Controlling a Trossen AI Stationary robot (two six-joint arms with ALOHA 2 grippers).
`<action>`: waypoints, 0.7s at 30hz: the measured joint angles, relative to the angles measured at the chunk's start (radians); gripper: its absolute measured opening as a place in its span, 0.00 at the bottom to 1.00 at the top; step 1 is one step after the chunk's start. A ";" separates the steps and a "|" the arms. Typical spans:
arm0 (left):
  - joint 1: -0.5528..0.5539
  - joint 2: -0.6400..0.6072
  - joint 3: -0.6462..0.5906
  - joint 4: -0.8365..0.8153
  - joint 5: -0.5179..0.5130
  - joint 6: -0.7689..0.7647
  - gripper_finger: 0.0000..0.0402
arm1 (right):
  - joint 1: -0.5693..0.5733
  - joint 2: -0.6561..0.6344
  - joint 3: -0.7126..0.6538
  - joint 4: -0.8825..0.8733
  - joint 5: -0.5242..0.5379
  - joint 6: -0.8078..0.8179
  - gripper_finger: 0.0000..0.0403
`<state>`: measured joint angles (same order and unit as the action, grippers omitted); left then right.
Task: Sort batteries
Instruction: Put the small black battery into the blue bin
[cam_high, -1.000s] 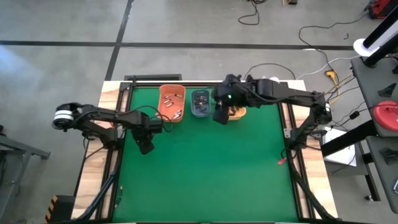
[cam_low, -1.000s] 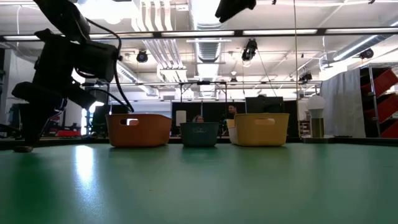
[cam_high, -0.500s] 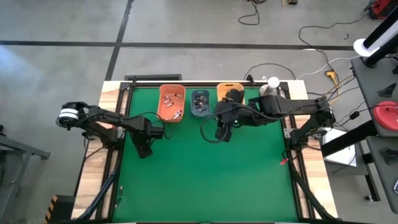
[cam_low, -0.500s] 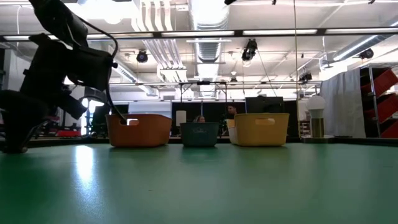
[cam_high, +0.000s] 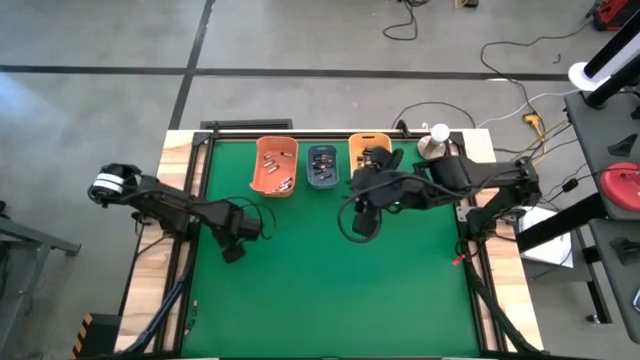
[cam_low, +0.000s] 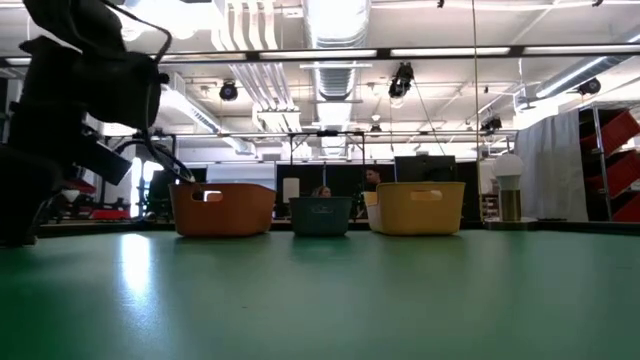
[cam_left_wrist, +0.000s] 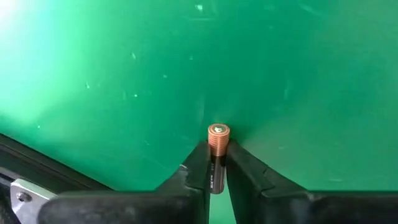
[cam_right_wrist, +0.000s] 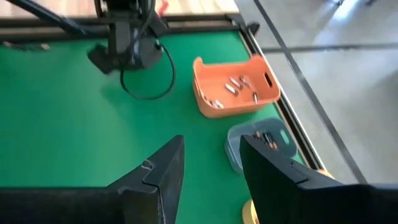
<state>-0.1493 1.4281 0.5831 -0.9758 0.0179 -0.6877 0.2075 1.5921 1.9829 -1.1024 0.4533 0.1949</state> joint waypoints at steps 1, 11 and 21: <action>-0.017 -0.001 0.007 -0.001 -0.003 -0.015 0.06 | 0.004 0.000 0.014 0.000 0.000 -0.007 0.37; -0.146 -0.104 0.211 0.063 -0.005 -0.198 0.04 | 0.023 0.008 -0.042 0.055 -0.052 -0.028 0.38; -0.319 -0.255 0.472 0.192 -0.453 -0.293 0.03 | 0.109 0.083 -0.417 0.551 -0.266 0.041 0.40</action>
<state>-0.4685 1.1735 1.0550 -0.7841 -0.4348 -0.9807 0.3170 1.6751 1.5657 -0.5510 0.1877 0.2359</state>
